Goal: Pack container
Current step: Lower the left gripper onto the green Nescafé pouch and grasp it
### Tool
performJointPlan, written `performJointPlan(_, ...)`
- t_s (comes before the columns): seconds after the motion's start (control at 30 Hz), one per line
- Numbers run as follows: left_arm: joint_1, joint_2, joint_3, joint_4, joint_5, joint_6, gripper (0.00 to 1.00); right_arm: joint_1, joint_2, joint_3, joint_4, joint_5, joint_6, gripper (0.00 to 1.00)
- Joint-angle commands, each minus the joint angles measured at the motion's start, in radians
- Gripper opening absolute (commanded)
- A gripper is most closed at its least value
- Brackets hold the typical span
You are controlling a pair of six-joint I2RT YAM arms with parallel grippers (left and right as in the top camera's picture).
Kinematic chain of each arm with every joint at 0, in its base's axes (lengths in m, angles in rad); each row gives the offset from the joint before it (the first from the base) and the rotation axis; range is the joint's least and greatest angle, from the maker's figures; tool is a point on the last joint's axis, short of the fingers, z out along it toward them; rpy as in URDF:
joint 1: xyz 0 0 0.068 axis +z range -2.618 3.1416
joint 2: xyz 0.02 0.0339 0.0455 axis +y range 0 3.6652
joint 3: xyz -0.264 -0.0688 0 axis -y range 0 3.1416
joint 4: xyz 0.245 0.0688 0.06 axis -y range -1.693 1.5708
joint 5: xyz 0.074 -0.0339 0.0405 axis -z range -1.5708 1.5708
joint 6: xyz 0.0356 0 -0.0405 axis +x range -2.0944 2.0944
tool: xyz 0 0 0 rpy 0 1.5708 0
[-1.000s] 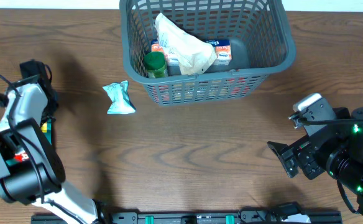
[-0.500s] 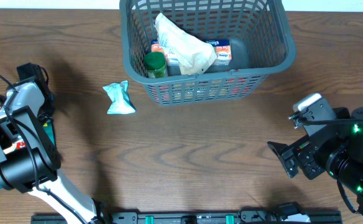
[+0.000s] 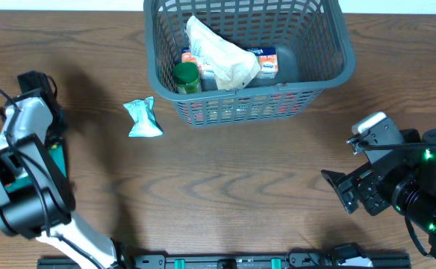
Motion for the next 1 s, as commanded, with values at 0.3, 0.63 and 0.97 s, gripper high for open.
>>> performJointPlan(0.3,-0.158,-0.53,0.042,0.166,0.282,0.19,0.06,0.003,-0.001,0.0,-0.002,0.006,0.013,0.99)
performJointPlan(0.63,-0.172,-0.637,0.054,0.066,0.226,0.221,0.06,0.003,-0.001,0.0,-0.002,0.006,0.013,0.99)
performJointPlan(0.97,-0.035,-0.632,0.054,-0.014,0.288,0.234,0.99,0.003,-0.001,0.0,-0.001,0.006,0.013,0.99)
